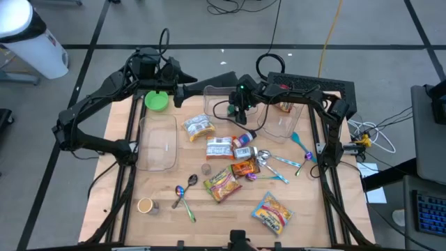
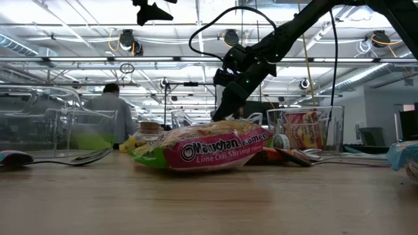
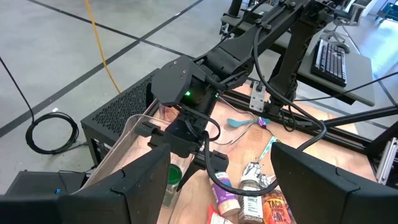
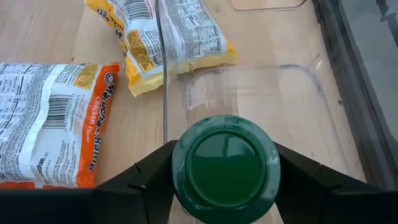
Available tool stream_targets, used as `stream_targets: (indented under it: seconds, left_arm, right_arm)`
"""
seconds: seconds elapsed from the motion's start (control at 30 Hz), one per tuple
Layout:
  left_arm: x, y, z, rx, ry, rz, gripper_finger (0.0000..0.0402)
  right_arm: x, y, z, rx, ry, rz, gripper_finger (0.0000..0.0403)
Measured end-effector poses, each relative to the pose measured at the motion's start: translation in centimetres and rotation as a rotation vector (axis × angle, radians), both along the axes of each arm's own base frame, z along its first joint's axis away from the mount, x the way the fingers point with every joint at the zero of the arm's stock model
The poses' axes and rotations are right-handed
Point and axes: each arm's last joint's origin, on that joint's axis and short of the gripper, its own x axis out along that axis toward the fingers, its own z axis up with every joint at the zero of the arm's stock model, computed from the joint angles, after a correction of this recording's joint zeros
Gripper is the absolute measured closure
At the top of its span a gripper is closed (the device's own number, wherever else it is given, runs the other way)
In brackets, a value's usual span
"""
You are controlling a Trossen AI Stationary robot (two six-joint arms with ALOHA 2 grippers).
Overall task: Pick & Place Food Item
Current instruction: Put the green spice bottle into the middle transparent bin
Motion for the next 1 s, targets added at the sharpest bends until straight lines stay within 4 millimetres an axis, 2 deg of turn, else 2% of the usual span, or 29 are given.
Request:
stream_targets:
  seconds: [0.5,0.7,1.0]
  left_arm:
    - [0.0,0.0,0.0,0.000,0.000,0.000,0.0119]
    - [0.0,0.0,0.0,-0.001,0.000,0.001,0.0119]
    - [0.0,0.0,0.0,-0.004,-0.001,0.002,0.0119]
  right_arm:
    - [0.0,0.0,0.1,0.012,-0.008,-0.013,0.0143]
    - [0.2,-0.1,0.2,0.005,-0.030,-0.018,0.0141]
    - [0.1,0.6,1.9,-0.003,-0.073,-0.021,0.0138]
